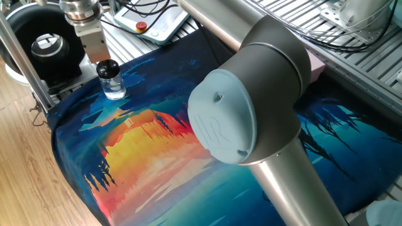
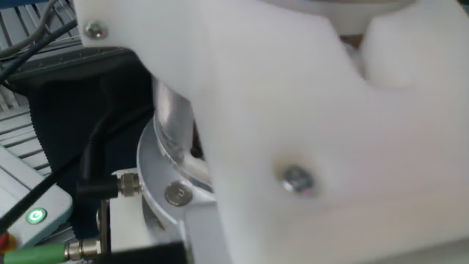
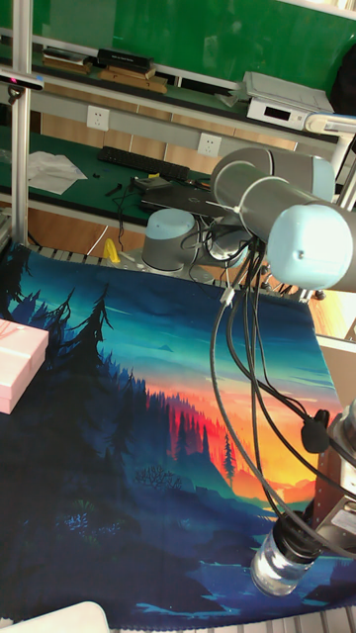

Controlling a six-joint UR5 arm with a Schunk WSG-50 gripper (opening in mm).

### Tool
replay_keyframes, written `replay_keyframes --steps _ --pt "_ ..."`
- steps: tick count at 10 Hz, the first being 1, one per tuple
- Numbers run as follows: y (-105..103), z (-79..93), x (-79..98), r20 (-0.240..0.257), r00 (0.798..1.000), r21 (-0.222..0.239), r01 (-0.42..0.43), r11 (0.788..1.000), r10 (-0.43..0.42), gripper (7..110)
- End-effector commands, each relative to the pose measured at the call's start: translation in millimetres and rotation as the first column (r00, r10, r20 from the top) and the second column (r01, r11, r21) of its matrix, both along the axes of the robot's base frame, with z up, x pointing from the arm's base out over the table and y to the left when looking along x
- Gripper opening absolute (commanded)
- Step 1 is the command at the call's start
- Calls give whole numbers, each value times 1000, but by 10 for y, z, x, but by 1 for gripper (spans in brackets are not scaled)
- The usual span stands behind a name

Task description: Unscrew the lid from the jar

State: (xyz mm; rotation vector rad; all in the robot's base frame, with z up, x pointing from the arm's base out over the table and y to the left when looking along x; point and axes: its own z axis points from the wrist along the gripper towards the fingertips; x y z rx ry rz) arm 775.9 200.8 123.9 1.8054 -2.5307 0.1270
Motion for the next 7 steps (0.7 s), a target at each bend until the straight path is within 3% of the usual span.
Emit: replay_keyframes --steps 1,7 --pt "-4 30 1 -3 1000 0 -28 1000 28 22" --pt "-75 217 32 -2 999 79 -35 996 36 22"
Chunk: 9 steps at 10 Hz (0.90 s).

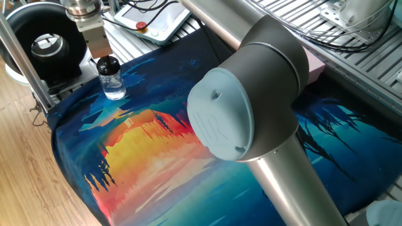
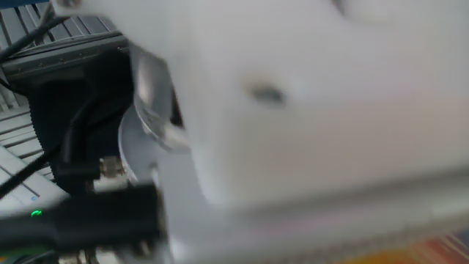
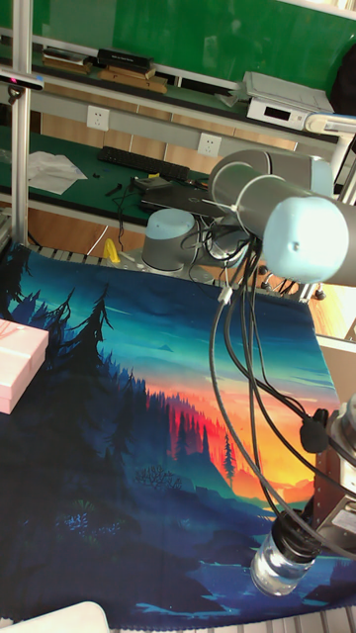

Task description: Unscrew the lid from the jar

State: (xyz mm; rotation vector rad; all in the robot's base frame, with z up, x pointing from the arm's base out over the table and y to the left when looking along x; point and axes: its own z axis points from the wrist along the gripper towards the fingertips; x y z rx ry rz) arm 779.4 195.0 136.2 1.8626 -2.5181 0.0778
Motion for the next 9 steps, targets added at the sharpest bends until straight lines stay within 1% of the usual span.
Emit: replay_keyframes --steps 1,2,3,4,5,6,7,8,9 --pt "-31 138 -26 -2 1000 48 19 999 -19 22" --pt "-57 187 -42 6 999 48 54 997 -54 22" --pt "40 225 -75 3 994 89 104 991 -105 22" --pt "189 277 -133 -15 984 146 179 973 -179 22" --pt "224 305 -159 -20 977 154 215 964 -214 22" --pt "213 315 -190 -19 969 143 247 958 -247 22" --pt "149 344 -224 -16 955 122 296 947 -296 22" --pt "68 380 -245 -8 936 103 352 930 -353 22" --pt "32 404 -200 9 918 109 393 913 -397 22"
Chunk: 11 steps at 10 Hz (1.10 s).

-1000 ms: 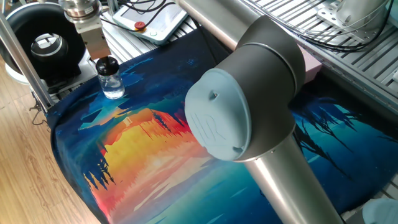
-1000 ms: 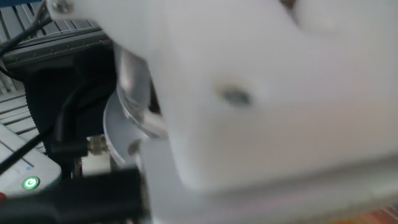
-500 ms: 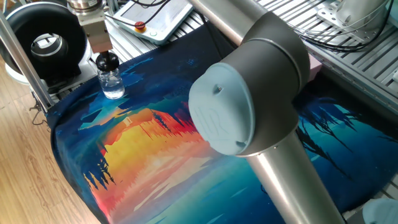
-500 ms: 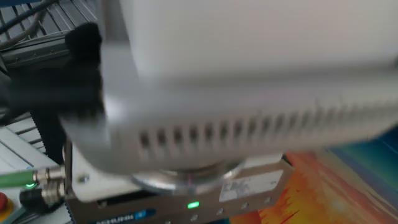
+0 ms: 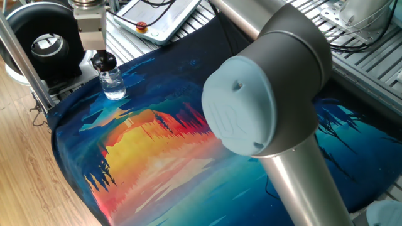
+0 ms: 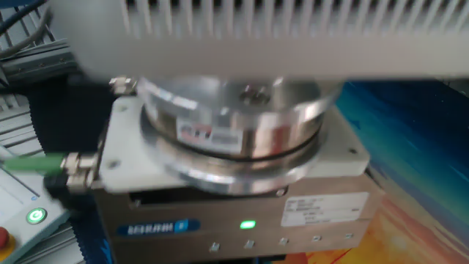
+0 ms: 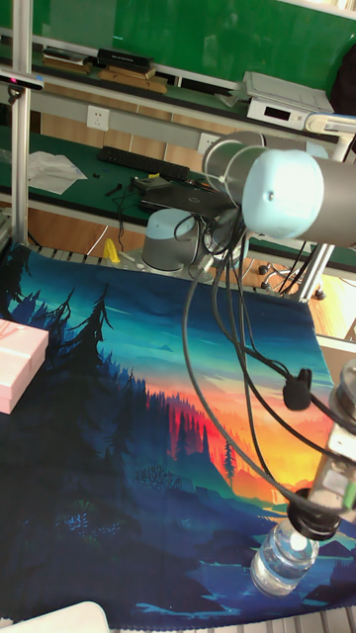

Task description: Unscrew the lid from the jar

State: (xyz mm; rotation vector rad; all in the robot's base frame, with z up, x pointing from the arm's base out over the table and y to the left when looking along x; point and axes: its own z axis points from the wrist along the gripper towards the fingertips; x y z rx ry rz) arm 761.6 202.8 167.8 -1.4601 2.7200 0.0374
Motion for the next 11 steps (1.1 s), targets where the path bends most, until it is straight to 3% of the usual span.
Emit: replay_keyframes --steps 1,2,5,11 --pt "-80 90 27 25 988 4 154 988 -154 22" --pt "-113 77 77 39 981 -8 190 982 -190 22" --pt "-64 75 334 90 943 21 321 947 -321 22" --pt "-95 58 285 70 946 10 316 949 -316 22"
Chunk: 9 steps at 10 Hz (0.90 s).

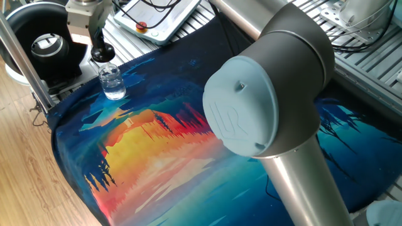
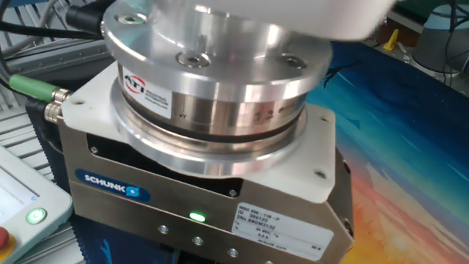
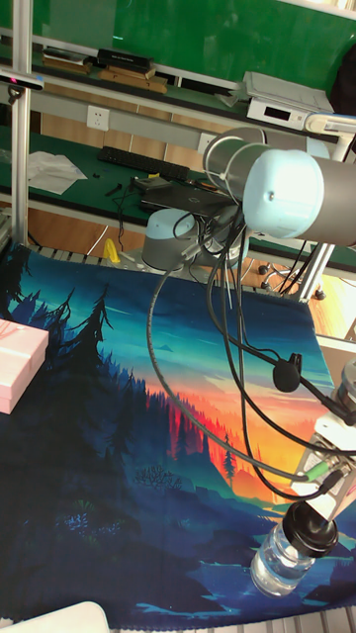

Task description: Unscrew the lid from the jar

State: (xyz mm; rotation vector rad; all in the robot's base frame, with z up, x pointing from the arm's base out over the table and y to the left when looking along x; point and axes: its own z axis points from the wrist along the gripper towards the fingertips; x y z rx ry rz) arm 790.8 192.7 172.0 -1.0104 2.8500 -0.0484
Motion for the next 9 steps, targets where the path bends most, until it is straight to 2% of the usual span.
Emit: replay_keyframes --steps 1,9 --pt "19 20 -12 -3 1000 18 21 1000 -21 22" --pt "11 21 -122 -5 1000 38 22 999 -22 22"
